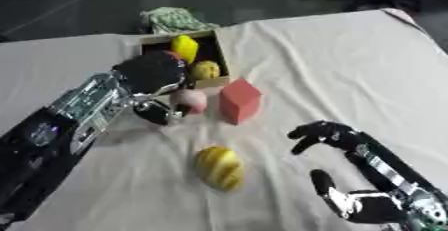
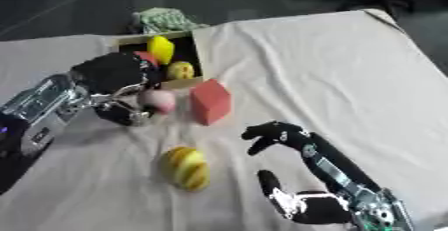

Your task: Pick up objects on the table and place them in the box.

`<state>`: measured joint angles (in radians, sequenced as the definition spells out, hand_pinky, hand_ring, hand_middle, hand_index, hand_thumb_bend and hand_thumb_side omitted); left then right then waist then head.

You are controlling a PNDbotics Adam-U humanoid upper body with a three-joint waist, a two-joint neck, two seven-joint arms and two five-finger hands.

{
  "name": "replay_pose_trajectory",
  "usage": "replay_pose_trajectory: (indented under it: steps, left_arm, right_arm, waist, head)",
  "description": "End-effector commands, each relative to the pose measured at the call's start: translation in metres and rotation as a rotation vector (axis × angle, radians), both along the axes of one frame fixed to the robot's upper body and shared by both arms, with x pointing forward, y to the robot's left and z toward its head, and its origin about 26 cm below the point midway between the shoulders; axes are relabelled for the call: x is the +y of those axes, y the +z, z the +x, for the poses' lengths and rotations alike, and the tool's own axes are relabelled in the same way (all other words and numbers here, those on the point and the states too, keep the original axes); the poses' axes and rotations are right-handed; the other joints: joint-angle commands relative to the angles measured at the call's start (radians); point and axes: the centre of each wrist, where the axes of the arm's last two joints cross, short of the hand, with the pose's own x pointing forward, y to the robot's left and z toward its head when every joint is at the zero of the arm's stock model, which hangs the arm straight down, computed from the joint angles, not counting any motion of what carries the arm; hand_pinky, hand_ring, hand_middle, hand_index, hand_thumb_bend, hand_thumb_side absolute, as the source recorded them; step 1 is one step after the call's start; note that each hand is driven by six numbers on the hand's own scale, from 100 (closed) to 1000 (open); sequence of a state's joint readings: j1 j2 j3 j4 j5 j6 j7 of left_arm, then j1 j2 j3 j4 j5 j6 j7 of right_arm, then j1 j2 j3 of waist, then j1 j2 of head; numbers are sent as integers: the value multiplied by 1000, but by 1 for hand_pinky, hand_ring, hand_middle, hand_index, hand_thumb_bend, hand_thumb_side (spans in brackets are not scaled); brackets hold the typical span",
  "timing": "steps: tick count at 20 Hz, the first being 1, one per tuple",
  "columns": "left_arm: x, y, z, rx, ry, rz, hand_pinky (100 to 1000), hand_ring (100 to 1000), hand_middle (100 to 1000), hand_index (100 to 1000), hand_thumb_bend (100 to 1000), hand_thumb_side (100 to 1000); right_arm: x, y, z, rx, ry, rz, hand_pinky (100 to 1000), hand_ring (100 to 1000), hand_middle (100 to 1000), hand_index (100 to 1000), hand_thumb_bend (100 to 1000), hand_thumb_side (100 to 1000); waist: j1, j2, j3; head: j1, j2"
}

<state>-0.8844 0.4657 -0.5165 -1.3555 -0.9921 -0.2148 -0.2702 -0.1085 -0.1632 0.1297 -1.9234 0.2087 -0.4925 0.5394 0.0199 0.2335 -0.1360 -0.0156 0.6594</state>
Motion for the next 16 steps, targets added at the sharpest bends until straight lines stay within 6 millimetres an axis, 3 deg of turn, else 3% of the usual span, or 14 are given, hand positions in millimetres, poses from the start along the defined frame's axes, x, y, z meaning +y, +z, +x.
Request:
replay_pose_trajectory:
  steps: [1, 8, 16]
  left_arm:
    - [15, 26, 9, -37, 64, -110, 704, 538, 469, 616, 100, 237]
    - [22, 17, 33, -24, 235, -253, 714, 572, 506, 663, 100, 246]
    - [11, 3, 37, -34, 335, -304, 729, 625, 572, 730, 100, 246]
  right_arm:
    - [-1, 4, 0, -17, -6, -2, 697, 680, 785, 911, 100, 434]
    - [1, 5, 0, -18, 7, 0, 697, 680, 785, 911, 100, 434]
    - [7, 7, 2, -20, 37, 5, 696, 680, 785, 910, 100, 436]
  waist:
    - [-4, -18, -1]
    - [-5, -15, -14]
    - [-7, -10, -30]
  head:
    - [-4, -5]
    - [6, -3]
    - [12, -9]
